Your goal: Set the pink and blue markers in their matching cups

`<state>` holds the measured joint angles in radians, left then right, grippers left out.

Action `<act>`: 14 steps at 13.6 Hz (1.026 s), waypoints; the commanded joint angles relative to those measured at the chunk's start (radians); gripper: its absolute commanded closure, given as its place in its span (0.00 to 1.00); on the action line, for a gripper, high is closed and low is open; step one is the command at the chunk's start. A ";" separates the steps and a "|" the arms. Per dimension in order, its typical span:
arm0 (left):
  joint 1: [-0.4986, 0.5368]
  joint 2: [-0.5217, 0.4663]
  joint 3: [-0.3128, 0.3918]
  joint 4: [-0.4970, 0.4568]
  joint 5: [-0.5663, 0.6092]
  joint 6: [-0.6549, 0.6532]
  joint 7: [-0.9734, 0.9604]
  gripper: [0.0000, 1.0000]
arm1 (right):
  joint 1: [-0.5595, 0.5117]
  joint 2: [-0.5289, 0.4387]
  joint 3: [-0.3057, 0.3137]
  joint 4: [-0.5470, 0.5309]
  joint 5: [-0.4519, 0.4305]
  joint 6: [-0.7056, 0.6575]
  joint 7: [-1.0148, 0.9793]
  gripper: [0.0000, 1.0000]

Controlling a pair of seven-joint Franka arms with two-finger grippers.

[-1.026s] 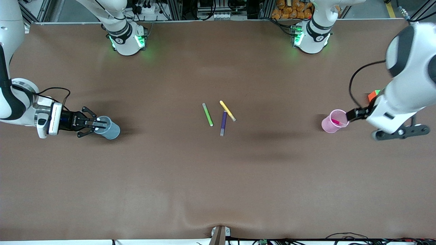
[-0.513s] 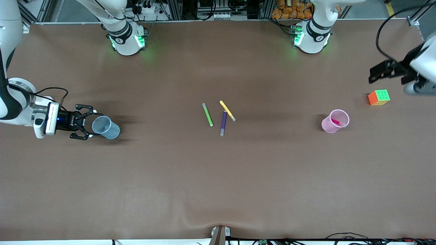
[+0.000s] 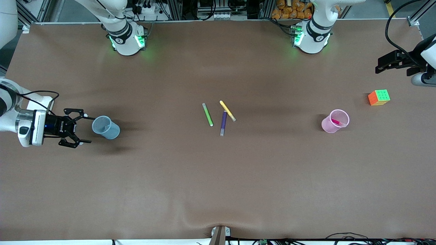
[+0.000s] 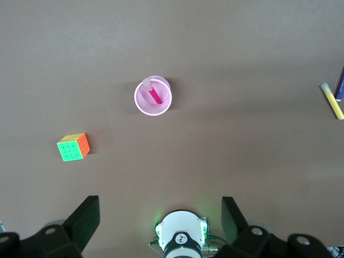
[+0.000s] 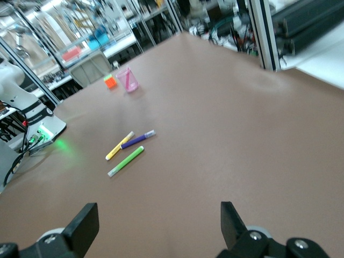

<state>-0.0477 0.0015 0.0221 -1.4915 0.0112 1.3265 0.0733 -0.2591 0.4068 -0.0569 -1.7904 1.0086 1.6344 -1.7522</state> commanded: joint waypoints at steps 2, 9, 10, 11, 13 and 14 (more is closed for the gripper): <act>-0.001 -0.142 -0.008 -0.173 0.010 0.111 -0.018 0.00 | 0.083 -0.126 -0.001 0.051 -0.197 0.047 0.380 0.00; 0.000 -0.110 -0.004 -0.101 0.016 0.102 -0.017 0.00 | 0.198 -0.333 0.012 0.063 -0.632 0.082 1.015 0.00; 0.000 -0.110 -0.005 -0.101 0.016 0.092 -0.027 0.00 | 0.205 -0.348 0.012 0.078 -0.681 0.075 1.084 0.00; 0.000 -0.109 -0.007 -0.102 0.016 0.092 -0.023 0.00 | 0.219 -0.370 0.014 0.094 -0.749 0.065 1.165 0.00; 0.000 -0.104 -0.007 -0.101 0.018 0.092 -0.027 0.00 | 0.235 -0.416 0.047 0.100 -0.868 0.032 1.340 0.00; 0.002 -0.101 -0.002 -0.101 0.016 0.092 -0.017 0.00 | 0.235 -0.433 0.077 0.100 -0.919 0.015 1.440 0.00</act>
<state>-0.0481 -0.1035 0.0196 -1.6013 0.0144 1.4308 0.0576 -0.0374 0.0186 -0.0198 -1.6892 0.1853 1.6785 -0.4766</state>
